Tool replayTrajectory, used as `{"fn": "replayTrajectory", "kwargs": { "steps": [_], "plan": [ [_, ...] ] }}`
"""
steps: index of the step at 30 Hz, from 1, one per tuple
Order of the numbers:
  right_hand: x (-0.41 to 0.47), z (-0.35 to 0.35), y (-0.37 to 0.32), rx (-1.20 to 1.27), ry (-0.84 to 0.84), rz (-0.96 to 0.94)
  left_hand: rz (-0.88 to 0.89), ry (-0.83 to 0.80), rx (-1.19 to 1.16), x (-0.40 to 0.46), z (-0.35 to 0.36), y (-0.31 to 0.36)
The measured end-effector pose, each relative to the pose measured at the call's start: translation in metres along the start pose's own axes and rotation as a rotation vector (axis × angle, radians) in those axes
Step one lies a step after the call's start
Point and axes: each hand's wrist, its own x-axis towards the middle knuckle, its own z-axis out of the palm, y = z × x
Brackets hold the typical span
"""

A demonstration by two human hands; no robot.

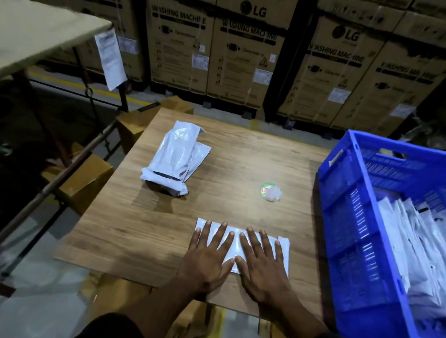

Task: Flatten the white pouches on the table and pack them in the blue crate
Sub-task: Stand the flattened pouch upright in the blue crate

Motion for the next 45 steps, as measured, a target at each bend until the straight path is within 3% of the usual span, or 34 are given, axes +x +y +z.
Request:
{"fn": "replayTrajectory", "kwargs": {
  "steps": [4, 10, 16, 22, 33, 45],
  "plan": [
    [0.002, 0.001, 0.002, 0.0, -0.01, -0.017, -0.018, 0.023, -0.011, -0.001, -0.002, -0.003],
    [0.003, -0.011, -0.006, 0.031, -0.034, -0.009, -0.19, 0.024, -0.011, 0.0, -0.008, -0.004],
    [0.019, -0.012, -0.039, 0.06, -0.031, -0.089, -0.05, -0.092, -0.055, 0.012, -0.004, -0.002],
    [0.008, -0.002, -0.031, 0.093, 0.046, -0.021, -0.013, 0.092, -0.025, -0.007, 0.0, -0.008],
    [-0.018, 0.006, 0.014, 0.032, 0.041, 0.11, -0.068, 0.045, 0.029, -0.011, -0.006, -0.009],
    [-0.02, -0.001, 0.011, 0.05, -0.032, 0.049, -0.116, -0.029, 0.028, -0.017, -0.011, -0.019]
  ]
}}
